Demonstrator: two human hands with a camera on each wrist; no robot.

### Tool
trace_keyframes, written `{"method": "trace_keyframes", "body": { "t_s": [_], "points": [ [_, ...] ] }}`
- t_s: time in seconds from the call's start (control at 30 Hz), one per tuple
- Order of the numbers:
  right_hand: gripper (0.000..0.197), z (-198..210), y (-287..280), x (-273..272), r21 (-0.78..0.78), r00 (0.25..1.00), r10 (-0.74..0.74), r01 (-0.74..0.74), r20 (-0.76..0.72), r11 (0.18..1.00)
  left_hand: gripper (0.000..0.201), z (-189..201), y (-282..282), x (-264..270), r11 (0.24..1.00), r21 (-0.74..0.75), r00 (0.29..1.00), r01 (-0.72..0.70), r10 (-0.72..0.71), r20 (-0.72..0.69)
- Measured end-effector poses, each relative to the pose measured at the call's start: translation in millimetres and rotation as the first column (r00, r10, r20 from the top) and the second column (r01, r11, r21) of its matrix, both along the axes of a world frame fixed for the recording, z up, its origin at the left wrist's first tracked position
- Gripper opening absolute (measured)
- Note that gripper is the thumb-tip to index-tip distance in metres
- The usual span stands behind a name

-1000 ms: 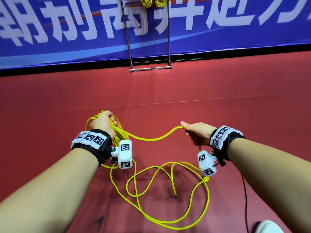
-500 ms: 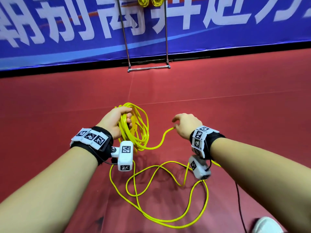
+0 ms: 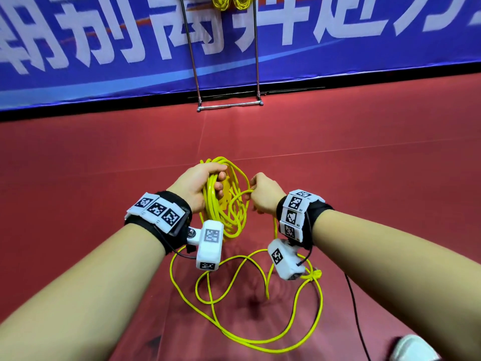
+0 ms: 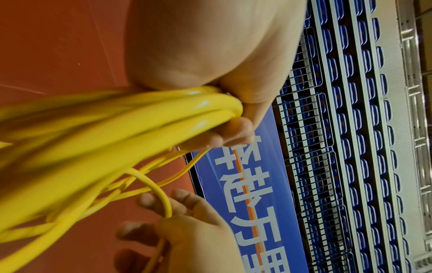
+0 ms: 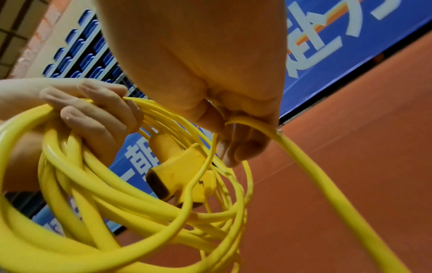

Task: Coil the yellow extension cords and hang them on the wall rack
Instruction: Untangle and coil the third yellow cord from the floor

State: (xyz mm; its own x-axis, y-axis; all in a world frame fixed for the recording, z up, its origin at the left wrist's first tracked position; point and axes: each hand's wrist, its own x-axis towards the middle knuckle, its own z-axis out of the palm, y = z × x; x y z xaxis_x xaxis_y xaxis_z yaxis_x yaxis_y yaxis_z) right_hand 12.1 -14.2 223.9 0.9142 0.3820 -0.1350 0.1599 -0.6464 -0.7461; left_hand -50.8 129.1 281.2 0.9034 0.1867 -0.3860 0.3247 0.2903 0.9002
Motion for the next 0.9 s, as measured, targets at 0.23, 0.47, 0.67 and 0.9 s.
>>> {"method": "trace_keyframes", "body": {
  "t_s": [0.23, 0.47, 0.67, 0.9],
  "points": [
    [0.022, 10.6, 3.3, 5.4, 0.492, 0.865, 0.025, 0.261, -0.501, 0.83, 0.022, -12.3, -4.6, 2.2, 0.999, 0.014, 0.998, -0.046, 0.047, -0.049],
    [0.031, 24.3, 4.9, 1.4, 0.703, 0.762, 0.388, 0.121, -0.518, 0.701, 0.019, -15.1, -7.2, 4.9, 0.996, 0.014, 0.993, -0.085, 0.086, -0.076],
    [0.021, 27.0, 5.1, -7.6, 0.606, 0.82, 0.357, -0.016, -0.448, 0.795, 0.027, -19.5, -11.2, 5.7, 0.992, 0.03, 0.986, -0.123, 0.126, -0.112],
    [0.034, 29.2, 12.4, -15.9, 0.159, 0.858, 0.477, -0.452, -0.191, 0.878, 0.024, -19.6, -13.3, 1.9, 0.984, -0.077, 0.978, -0.158, 0.146, -0.147]
  ]
}}
